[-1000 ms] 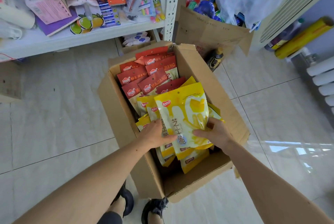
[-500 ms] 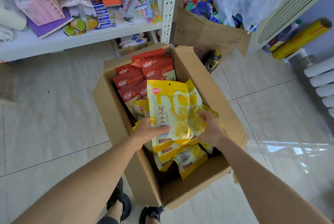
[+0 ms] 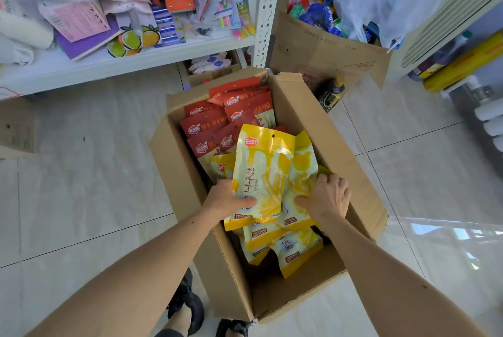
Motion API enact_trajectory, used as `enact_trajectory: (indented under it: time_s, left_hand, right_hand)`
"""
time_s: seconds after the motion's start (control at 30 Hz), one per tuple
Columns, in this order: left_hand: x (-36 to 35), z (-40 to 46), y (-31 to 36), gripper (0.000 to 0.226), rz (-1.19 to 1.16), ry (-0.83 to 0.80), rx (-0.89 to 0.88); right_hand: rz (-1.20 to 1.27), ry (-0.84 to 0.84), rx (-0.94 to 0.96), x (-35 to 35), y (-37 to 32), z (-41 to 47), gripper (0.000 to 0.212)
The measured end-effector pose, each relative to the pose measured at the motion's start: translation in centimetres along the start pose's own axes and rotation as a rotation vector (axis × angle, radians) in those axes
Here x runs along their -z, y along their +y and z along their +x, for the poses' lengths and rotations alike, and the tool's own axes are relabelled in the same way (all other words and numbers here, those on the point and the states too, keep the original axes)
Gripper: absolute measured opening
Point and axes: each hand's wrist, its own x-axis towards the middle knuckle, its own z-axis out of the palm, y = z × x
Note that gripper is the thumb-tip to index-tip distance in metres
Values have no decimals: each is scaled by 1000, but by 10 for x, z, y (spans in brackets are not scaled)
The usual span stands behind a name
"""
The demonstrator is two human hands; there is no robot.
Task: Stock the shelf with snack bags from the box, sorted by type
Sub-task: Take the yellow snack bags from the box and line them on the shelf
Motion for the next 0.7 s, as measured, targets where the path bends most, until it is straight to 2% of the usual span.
enact_trajectory:
  time_s: [0.1,0.2,0.33,0.57,0.7]
  left_hand:
    - [9,-5,3,55,-12,-6,-4]
    - [24,-17,12,52,-28,-10,-34]
    - [54,-38,35,52,-69,19,-76]
    - [142,-112,100,64,-139,168,-202]
    - [201,-162,123,49,-188,162,-209]
  right_hand:
    - [66,-26,-43,10,-1,-1,74]
    - [281,-95,-62,25,-2,-5,69]
    - [423,-120,-70,62,-1,-14,69]
    - [697,-46,98,177,-35,-44,78]
    - [793,-24,195,249,-79,-71,80]
